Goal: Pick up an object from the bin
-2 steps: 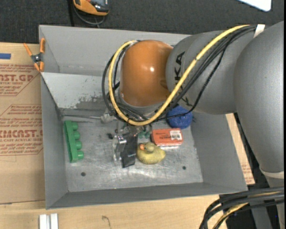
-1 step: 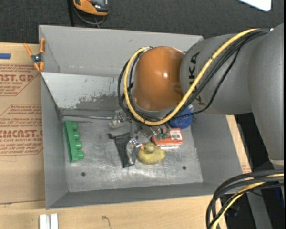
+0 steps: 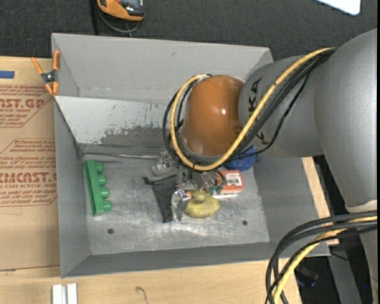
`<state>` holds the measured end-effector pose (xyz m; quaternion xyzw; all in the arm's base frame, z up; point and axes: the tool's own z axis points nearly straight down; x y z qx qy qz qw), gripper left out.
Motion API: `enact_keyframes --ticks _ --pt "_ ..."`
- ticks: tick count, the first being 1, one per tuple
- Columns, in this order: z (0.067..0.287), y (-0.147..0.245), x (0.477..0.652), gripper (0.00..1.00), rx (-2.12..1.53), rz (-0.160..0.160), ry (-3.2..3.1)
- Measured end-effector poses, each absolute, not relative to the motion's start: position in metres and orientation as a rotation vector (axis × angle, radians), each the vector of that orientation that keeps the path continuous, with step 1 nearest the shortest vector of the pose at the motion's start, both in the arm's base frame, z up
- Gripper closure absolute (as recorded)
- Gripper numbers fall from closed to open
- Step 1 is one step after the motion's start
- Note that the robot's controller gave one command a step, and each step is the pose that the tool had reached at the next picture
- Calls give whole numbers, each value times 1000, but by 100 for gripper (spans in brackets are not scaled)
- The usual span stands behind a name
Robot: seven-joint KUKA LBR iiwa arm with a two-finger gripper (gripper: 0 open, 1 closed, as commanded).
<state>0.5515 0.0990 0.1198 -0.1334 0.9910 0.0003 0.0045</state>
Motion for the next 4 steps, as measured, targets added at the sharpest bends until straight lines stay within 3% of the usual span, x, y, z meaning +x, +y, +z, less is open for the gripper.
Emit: enact_keyframes --ticks 1,2,4 --pt "85 85 549 0 -633 1 3080" --pt "75 65 546 100 -540 5 3081" --pt "77 65 545 100 -541 5 3084"
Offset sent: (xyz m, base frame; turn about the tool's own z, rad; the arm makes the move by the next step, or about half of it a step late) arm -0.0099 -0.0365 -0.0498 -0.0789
